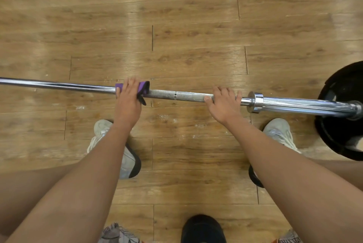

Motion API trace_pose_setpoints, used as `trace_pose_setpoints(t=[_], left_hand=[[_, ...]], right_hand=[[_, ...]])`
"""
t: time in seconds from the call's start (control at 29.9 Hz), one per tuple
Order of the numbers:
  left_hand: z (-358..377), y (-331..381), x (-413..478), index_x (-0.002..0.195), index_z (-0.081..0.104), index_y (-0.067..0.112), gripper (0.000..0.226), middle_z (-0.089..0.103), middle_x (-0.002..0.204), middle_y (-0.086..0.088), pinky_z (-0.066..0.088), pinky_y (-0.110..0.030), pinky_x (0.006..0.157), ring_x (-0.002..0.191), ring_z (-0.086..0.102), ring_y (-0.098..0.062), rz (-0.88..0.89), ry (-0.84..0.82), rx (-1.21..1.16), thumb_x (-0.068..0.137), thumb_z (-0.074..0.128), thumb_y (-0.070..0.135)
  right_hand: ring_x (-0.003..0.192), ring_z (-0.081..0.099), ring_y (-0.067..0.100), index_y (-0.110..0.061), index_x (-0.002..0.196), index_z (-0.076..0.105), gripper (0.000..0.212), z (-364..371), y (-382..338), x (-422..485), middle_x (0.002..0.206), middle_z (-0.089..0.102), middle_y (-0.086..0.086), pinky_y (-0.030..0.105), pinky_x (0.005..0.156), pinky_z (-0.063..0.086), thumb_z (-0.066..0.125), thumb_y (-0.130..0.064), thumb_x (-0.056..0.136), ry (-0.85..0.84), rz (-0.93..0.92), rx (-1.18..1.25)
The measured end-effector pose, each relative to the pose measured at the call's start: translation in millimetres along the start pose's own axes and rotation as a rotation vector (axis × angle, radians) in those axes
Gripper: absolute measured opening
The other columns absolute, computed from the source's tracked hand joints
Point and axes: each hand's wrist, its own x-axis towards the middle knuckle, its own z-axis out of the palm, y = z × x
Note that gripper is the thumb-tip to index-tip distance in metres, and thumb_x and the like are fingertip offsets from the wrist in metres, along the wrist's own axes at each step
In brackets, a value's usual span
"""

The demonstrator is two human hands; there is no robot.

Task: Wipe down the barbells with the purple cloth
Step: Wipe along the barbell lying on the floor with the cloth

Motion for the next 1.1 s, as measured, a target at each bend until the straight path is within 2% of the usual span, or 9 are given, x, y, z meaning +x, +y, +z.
trace_pose_setpoints(t=[0.1, 0.27, 0.37, 0.54, 0.7, 0.87, 0.97, 1.1], left_hand=[[1, 7, 3, 0.158, 0.029, 0.014, 0.071, 0.021, 0.167, -0.001, 0.001, -0.049, 0.125, 0.155, 0.009, -0.023, -0.025, 0.021, -0.018, 0.092, 0.047, -0.007], [16, 31, -6, 0.158, 0.027, 0.014, 0.075, 0.018, 0.168, 0.002, -0.003, -0.047, 0.124, 0.156, 0.005, -0.02, 0.096, 0.002, 0.018, 0.09, 0.048, -0.008], [16, 25, 2, 0.158, 0.028, 0.014, 0.075, 0.02, 0.167, 0.0, 0.0, -0.046, 0.125, 0.156, 0.008, -0.019, 0.076, 0.033, 0.022, 0.09, 0.047, -0.009], [12, 19, 10, 0.159, 0.026, 0.012, 0.072, 0.021, 0.167, -0.002, -0.001, -0.049, 0.124, 0.156, 0.006, -0.022, -0.103, 0.11, -0.041, 0.092, 0.041, -0.01], [20, 38, 7, 0.16, 0.021, 0.011, 0.081, 0.016, 0.168, -0.002, -0.004, -0.051, 0.123, 0.156, 0.001, -0.026, -0.082, 0.094, -0.059, 0.087, 0.043, -0.013], [30, 39, 3, 0.161, 0.013, 0.015, 0.083, 0.009, 0.169, 0.001, -0.003, -0.048, 0.125, 0.156, -0.002, -0.018, 0.019, 0.081, -0.032, 0.088, 0.042, -0.012], [24, 35, 12, 0.161, 0.015, 0.015, 0.08, 0.011, 0.169, 0.002, -0.003, -0.045, 0.126, 0.156, -0.001, -0.014, 0.0, 0.09, -0.044, 0.09, 0.04, -0.013], [20, 28, 20, 0.161, 0.017, 0.013, 0.075, 0.011, 0.169, -0.001, -0.003, -0.046, 0.125, 0.156, 0.0, -0.02, -0.097, 0.146, -0.043, 0.093, 0.04, -0.011]], right_hand=[[0.15, 0.016, 0.031, -0.018, 0.157, 0.029, 0.061, -1, -1, 4, 0.16, 0.032, 0.006, 0.057, 0.121, -0.004, 0.03, -0.049, 0.104, 0.018, -0.003, 0.002], [0.15, 0.018, 0.031, -0.02, 0.157, 0.031, 0.061, -3, -2, 10, 0.16, 0.033, 0.005, 0.057, 0.121, -0.002, 0.033, -0.049, 0.103, 0.036, 0.004, 0.012], [0.151, 0.015, 0.031, -0.02, 0.158, 0.028, 0.062, -5, -2, 14, 0.162, 0.03, 0.004, 0.057, 0.122, -0.003, 0.032, -0.05, 0.104, 0.033, 0.001, 0.021], [0.152, 0.011, 0.031, -0.018, 0.158, 0.026, 0.063, -4, 0, 16, 0.163, 0.027, 0.004, 0.056, 0.122, -0.006, 0.03, -0.05, 0.104, 0.048, -0.006, 0.021], [0.151, 0.012, 0.031, -0.018, 0.158, 0.028, 0.062, -5, -1, 20, 0.161, 0.029, 0.004, 0.056, 0.121, -0.006, 0.032, -0.049, 0.104, 0.069, -0.009, 0.026], [0.152, 0.011, 0.031, -0.018, 0.158, 0.027, 0.063, -9, -1, 27, 0.163, 0.026, 0.003, 0.057, 0.121, -0.007, 0.03, -0.05, 0.104, 0.052, -0.012, 0.021], [0.152, 0.011, 0.031, -0.018, 0.158, 0.027, 0.063, -13, 0, 33, 0.163, 0.026, 0.003, 0.057, 0.122, -0.005, 0.029, -0.05, 0.104, 0.045, -0.02, 0.014], [0.153, 0.011, 0.03, -0.017, 0.158, 0.027, 0.064, -18, 0, 41, 0.164, 0.025, 0.004, 0.057, 0.122, -0.003, 0.027, -0.051, 0.104, 0.032, -0.024, 0.003]])
